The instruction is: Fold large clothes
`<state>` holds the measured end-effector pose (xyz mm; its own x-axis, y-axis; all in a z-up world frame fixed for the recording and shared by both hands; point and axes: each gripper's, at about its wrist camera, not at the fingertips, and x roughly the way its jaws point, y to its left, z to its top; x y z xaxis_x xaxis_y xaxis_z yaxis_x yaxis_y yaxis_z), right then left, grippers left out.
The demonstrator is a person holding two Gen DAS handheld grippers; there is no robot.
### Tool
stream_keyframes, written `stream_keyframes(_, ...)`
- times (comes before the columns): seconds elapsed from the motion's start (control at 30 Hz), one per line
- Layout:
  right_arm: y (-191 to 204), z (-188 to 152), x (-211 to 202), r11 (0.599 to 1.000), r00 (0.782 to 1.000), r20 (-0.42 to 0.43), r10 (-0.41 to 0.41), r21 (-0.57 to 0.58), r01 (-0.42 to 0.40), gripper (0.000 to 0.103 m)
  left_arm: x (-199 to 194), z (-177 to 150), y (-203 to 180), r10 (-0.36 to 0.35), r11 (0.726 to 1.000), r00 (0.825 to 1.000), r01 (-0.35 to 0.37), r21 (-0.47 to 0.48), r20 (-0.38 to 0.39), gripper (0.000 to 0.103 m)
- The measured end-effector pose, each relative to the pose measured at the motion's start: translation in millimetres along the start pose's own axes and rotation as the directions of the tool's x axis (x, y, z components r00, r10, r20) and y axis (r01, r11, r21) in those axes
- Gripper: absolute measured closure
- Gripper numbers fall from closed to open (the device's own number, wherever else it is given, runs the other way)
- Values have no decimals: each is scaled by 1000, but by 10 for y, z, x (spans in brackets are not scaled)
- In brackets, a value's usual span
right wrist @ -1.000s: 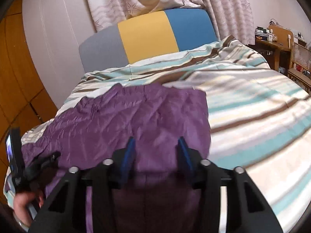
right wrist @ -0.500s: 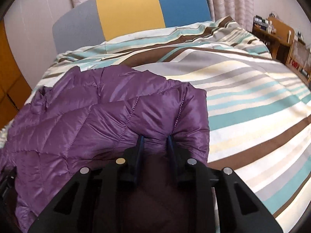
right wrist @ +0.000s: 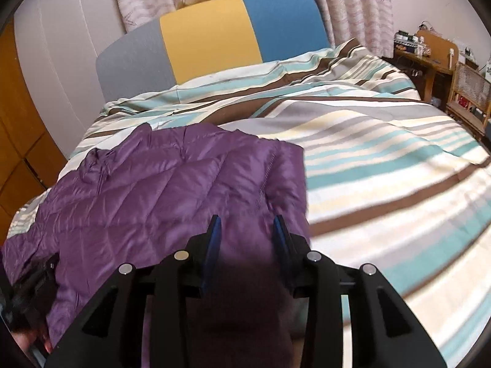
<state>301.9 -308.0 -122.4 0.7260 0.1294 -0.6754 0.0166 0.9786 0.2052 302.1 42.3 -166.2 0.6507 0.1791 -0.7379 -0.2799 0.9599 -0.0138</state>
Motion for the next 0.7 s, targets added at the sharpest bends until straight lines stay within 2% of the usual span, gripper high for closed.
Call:
stream_keyframes(0.23, 31, -214, 186, 993, 992, -67, -108, -48, 105, 60, 11, 1, -5, -3, 1000, 1000, 3, 2, -1, 52)
stream_keyframes(0.4, 90, -249, 234, 984, 985, -59, -159, -89, 154, 57, 21, 8, -16, -4, 1000, 1000, 4, 3, -3, 50)
stream_keyframes(0.47, 71, -250, 246, 983, 984, -60, -167, -87, 162, 53, 11, 7, 4, -27, 1000, 1000, 27, -4, -4, 45)
stream_keyframes(0.53, 31, -250, 251, 984, 984, -64, -169, -69, 164, 45, -27, -1, 37, -65, 998, 998, 65, -19, -1, 34)
stream_keyframes(0.57, 5, -247, 258, 985, 984, -69, -167, -57, 163, 43, -68, -12, 74, -87, 996, 996, 87, -36, 0, 34)
stream_keyframes(0.63, -36, -249, 261, 988, 985, -74, -153, -38, 151, 42, -170, -47, 159, -122, 990, 993, 122, -68, 5, 31)
stream_keyframes(0.67, -27, -247, 259, 987, 985, -73, -156, -40, 154, 42, -228, -70, 208, -142, 986, 990, 143, -87, 12, 27)
stream_keyframes(0.7, -14, -247, 257, 986, 984, -71, -163, -46, 160, 42, -292, -96, 268, -157, 981, 987, 158, -111, 20, 18)
